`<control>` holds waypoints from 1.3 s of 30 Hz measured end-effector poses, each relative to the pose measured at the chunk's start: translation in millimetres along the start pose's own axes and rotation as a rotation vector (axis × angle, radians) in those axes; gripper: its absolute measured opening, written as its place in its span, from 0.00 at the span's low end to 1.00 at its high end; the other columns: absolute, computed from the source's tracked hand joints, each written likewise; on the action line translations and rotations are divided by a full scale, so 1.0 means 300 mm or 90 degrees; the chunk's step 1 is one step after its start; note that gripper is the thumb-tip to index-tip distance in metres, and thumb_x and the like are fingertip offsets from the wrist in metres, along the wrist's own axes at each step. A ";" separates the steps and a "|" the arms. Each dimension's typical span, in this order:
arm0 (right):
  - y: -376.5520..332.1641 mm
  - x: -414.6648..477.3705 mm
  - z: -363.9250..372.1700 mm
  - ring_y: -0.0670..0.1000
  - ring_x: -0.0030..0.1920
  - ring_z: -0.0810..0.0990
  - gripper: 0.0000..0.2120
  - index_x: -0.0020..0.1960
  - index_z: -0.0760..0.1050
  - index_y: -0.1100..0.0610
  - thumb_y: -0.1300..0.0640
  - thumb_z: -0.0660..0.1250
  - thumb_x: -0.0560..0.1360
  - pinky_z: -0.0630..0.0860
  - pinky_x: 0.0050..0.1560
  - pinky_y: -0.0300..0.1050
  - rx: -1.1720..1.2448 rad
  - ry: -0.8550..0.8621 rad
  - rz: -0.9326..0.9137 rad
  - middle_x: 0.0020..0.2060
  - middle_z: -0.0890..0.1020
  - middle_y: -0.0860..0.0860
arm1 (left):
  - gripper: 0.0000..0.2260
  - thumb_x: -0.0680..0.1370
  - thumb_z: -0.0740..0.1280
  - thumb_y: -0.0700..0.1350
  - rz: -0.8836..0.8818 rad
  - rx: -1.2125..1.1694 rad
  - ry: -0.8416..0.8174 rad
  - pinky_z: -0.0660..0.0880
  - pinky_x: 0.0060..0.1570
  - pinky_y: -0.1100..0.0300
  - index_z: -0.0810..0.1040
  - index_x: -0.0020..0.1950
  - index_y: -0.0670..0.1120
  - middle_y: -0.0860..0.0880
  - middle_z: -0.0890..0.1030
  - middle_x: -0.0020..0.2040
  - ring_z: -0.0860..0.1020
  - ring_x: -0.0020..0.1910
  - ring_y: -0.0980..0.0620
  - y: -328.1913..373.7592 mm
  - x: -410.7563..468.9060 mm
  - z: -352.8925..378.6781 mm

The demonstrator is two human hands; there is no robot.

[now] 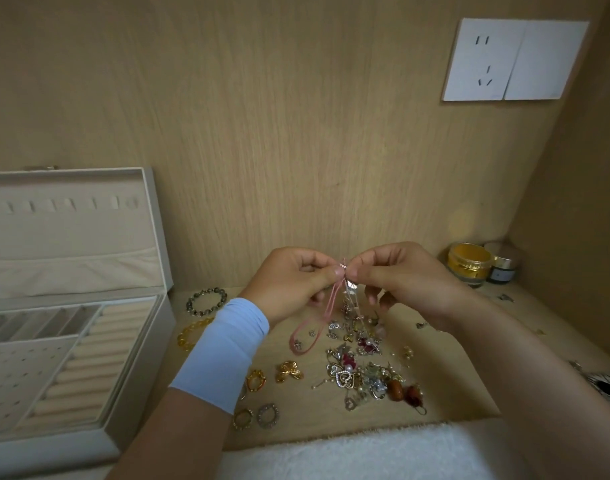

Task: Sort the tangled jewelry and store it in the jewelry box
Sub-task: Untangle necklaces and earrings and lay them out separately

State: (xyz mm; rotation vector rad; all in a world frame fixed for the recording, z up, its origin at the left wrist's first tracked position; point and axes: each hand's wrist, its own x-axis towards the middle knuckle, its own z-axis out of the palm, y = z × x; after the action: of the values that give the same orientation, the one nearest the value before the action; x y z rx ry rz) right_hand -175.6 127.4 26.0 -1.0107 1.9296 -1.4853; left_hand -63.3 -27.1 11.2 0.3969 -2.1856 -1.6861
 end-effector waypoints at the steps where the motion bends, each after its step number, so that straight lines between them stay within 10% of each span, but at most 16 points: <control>1: -0.003 0.000 0.000 0.47 0.30 0.76 0.05 0.47 0.86 0.58 0.58 0.75 0.73 0.74 0.30 0.40 -0.017 0.005 -0.008 0.35 0.84 0.53 | 0.02 0.76 0.72 0.40 -0.004 0.002 -0.012 0.75 0.35 0.63 0.84 0.45 0.47 0.42 0.85 0.40 0.76 0.31 0.56 0.000 0.000 -0.004; 12: -0.011 0.006 -0.006 0.45 0.29 0.77 0.05 0.46 0.84 0.57 0.60 0.69 0.79 0.71 0.28 0.33 -0.192 0.027 -0.089 0.39 0.86 0.52 | 0.06 0.77 0.70 0.40 0.044 0.098 -0.042 0.77 0.37 0.63 0.83 0.43 0.49 0.57 0.81 0.33 0.76 0.32 0.63 0.013 0.007 -0.008; 27: -0.005 0.010 0.039 0.49 0.30 0.74 0.14 0.50 0.81 0.61 0.52 0.62 0.83 0.70 0.31 0.43 0.151 0.041 0.058 0.42 0.85 0.52 | 0.07 0.80 0.68 0.40 0.050 0.068 -0.024 0.79 0.38 0.62 0.81 0.44 0.49 0.58 0.80 0.31 0.75 0.29 0.61 0.026 0.004 -0.014; 39: -0.009 -0.003 0.031 0.50 0.30 0.75 0.06 0.47 0.86 0.60 0.58 0.75 0.72 0.71 0.32 0.43 0.029 0.011 0.040 0.40 0.85 0.54 | 0.07 0.81 0.66 0.41 0.047 0.111 -0.075 0.74 0.36 0.66 0.81 0.44 0.47 0.58 0.80 0.31 0.73 0.30 0.58 0.033 -0.003 -0.054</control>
State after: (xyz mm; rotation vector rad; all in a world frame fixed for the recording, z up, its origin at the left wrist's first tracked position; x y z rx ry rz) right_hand -167.5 122.3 26.0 -0.9121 1.9124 -1.5018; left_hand -55.6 -38.2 24.4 0.2632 -2.4115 -1.5200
